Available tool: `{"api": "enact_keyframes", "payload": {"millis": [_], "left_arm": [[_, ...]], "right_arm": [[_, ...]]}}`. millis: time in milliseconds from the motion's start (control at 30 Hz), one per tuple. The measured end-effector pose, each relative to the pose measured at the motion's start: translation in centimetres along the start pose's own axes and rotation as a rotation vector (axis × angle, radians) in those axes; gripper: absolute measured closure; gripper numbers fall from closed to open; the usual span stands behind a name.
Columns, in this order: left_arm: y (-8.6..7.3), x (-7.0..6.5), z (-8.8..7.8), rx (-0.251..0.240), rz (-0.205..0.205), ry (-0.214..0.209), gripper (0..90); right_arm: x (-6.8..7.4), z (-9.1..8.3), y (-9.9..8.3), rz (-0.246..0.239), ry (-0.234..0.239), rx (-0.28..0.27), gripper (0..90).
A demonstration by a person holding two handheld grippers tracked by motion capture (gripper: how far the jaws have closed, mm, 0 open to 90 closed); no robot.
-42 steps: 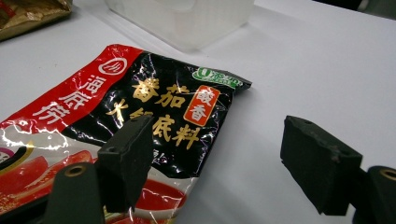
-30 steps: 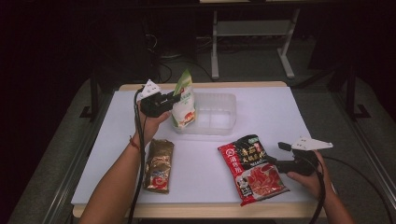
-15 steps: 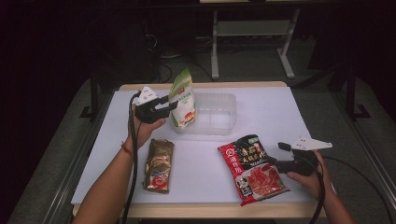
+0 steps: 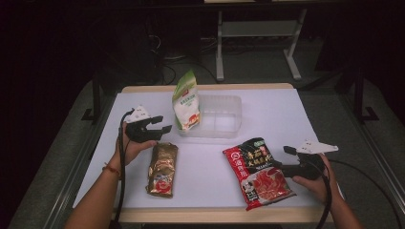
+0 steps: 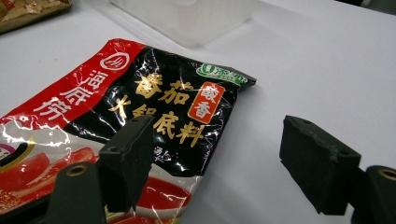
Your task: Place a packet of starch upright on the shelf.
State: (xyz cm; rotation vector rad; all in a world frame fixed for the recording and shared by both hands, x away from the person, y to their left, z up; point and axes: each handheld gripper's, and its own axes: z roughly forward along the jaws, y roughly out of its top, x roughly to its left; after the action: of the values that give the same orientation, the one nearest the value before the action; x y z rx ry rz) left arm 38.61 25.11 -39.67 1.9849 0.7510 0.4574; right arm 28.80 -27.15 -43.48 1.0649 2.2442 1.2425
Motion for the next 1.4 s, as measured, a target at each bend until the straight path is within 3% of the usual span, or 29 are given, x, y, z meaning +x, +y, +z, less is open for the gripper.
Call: {"api": "enact_keyframes", "payload": {"millis": [167, 267, 367, 500, 567, 767, 867, 933, 1000, 1100, 1200, 1400], "left_arm": [[-2.4, 1.2, -0.2, 0.054, -0.102, -0.055, 35.3], [-3.6, 1.9, 0.0, 0.075, -0.200, -0.107, 27.7], [-4.6, 2.4, 0.4, 0.088, -0.257, -0.132, 24.0], [-5.8, 2.6, 1.3, 0.148, -0.276, -0.137, 19.6], [-6.0, 2.8, 1.6, 0.143, -0.307, -0.157, 17.2], [-6.0, 2.6, 1.5, 0.151, -0.307, -0.192, 17.7], [-5.9, 1.9, 1.5, 0.180, -0.268, -0.230, 23.0], [-5.8, 1.7, 1.5, 0.189, -0.264, -0.279, 30.2], [-5.7, 1.5, 1.5, 0.196, -0.261, -0.288, 34.4], [-5.8, 1.6, 1.5, 0.193, -0.276, -0.329, 47.6], [-5.7, 1.6, 1.4, 0.182, -0.271, -0.323, 60.6], [-5.8, 1.8, 1.0, 0.178, -0.300, -0.306, 77.4]], "right_arm": [[0.0, 0.1, 0.0, -0.003, 0.002, 0.004, 25.4], [0.0, 0.2, 0.0, -0.005, 0.003, 0.009, 25.4], [0.1, 0.2, 0.0, -0.006, 0.007, 0.010, 25.4], [0.1, 0.3, -0.1, -0.004, 0.009, 0.013, 25.4], [0.1, 0.3, -0.1, -0.005, 0.011, 0.015, 25.4], [0.1, 0.4, -0.2, -0.004, 0.018, 0.021, 25.4], [0.1, 0.3, -0.2, -0.006, 0.019, 0.021, 25.4], [0.1, 0.3, -0.2, -0.002, 0.021, 0.018, 25.4], [0.0, 0.3, -0.2, 0.004, 0.022, 0.017, 25.4], [0.0, 0.3, -0.2, 0.004, 0.025, 0.018, 25.4], [0.0, 0.3, -0.2, 0.002, 0.028, 0.024, 25.4], [0.0, 0.3, -0.2, 0.005, 0.030, 0.026, 25.4]]}}
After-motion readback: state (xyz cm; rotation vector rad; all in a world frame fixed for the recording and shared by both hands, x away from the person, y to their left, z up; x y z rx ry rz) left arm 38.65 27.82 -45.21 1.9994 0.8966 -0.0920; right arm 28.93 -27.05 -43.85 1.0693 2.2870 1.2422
